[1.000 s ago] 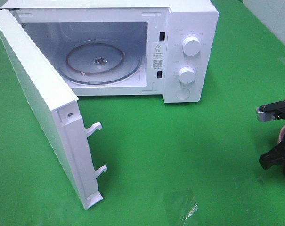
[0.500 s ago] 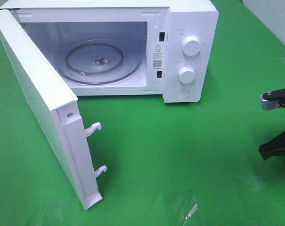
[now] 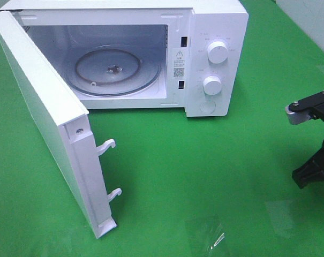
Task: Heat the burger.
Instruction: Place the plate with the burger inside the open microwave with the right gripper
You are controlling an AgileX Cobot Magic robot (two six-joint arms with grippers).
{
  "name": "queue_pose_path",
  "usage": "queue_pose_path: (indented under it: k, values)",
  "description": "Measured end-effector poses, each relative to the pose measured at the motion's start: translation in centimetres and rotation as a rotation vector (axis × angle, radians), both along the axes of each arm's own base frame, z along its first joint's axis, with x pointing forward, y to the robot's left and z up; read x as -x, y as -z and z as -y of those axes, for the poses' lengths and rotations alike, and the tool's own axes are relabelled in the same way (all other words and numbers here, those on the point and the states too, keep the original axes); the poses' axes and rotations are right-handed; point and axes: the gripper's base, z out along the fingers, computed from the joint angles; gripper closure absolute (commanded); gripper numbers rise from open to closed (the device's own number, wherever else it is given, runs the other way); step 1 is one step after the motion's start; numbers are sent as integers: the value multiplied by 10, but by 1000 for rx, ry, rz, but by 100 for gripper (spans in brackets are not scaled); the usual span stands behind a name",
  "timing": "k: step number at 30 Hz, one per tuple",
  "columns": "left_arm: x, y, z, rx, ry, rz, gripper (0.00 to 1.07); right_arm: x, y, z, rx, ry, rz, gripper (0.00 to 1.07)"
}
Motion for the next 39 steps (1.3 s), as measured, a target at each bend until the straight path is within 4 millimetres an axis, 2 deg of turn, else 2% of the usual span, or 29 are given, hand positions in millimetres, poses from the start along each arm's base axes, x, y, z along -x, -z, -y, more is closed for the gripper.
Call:
queue_pose_path:
  k: [4,6,9,21,25,31,39]
  values:
    - [0,0,0,0,0,0,7,7,0,-13,26,-44,-31,107]
    - [0,0,0,0,0,0,7,13,0,-25,46,-99,-53,107]
    - [0,0,0,0,0,0,7,15,0,-28,49,-114,-55,107]
    - [0,0,0,0,0,0,7,34,-1,-67,73,-303,-67,107]
    - [0,0,0,0,0,0,7,48,-1,-83,101,-390,-83,107]
    - [0,0,0,0,0,0,7,62,-1,-96,127,-468,-95,107]
    - [0,0,0,0,0,0,7,67,-2,-102,135,-509,-91,107]
